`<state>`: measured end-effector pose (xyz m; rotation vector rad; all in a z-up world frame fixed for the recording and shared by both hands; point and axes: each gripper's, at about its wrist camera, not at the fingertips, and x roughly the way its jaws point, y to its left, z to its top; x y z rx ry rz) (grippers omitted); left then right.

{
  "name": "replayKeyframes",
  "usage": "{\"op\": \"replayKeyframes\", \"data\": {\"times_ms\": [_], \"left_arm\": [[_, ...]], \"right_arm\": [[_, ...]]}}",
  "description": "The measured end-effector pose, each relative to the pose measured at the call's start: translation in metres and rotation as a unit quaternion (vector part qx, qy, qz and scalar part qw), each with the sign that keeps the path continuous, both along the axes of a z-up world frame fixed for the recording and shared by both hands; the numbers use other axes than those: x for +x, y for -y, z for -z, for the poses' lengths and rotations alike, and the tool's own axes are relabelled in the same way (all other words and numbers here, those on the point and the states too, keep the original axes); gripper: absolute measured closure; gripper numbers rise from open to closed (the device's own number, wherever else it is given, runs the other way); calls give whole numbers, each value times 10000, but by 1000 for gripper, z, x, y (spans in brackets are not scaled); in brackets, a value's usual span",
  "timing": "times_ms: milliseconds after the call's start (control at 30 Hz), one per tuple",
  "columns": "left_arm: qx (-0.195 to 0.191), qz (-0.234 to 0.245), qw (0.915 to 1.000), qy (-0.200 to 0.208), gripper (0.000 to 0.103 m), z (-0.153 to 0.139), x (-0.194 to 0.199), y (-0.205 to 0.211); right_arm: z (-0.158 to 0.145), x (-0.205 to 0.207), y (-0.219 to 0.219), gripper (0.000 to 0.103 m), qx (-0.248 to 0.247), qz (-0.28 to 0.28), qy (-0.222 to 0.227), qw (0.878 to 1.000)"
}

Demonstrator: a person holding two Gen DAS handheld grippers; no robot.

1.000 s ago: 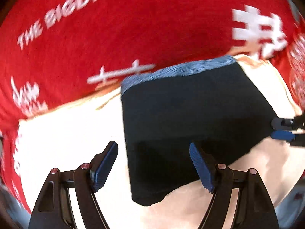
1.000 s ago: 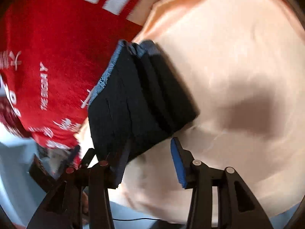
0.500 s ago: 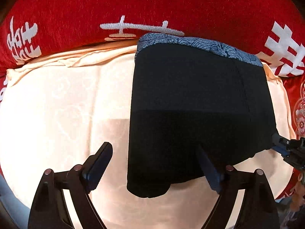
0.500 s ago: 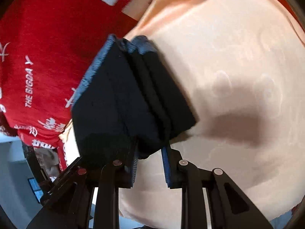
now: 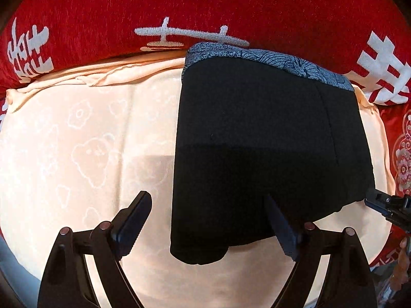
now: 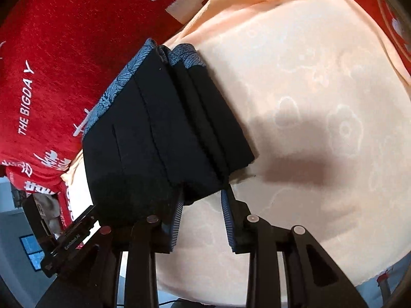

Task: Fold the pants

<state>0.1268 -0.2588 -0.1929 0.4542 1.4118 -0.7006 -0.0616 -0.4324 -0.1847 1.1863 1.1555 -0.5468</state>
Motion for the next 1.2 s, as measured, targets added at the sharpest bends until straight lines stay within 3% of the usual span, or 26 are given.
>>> {"op": "replayKeyframes", "data": {"times_ms": [233, 367, 567, 600, 733, 933, 1033, 1200], "left_arm": [[35, 81, 10000, -24, 14, -7, 4, -1], [64, 54, 9999, -105, 14, -7, 8, 0], [96, 49, 9998, -148, 12, -8, 14, 3], [119, 61, 9998, -132, 0, -8, 14, 4], [160, 126, 9997, -117, 0, -9, 16, 7], [184, 116, 9997, -103, 0, -10, 20, 7], [186, 86, 9998, -67, 0, -12, 23, 11], [195, 78, 9998, -62, 0, -13, 23, 14]], "right_arm": [[-15, 8, -21, 67, -313, -427, -365, 9979], [-28, 20, -36, 48, -445, -755, -362, 9955], [-35, 42, -48, 44, -537, -1158, -274, 9914], [-35, 44, -49, 43, -526, -1186, -254, 9912], [-36, 52, -51, 37, -541, -1289, -222, 9899], [-39, 56, -47, 35, -580, -1415, -191, 9881], [-43, 54, -40, 25, -702, -1449, -174, 9868], [-45, 48, -25, 20, -937, -1347, -179, 9863]]}}
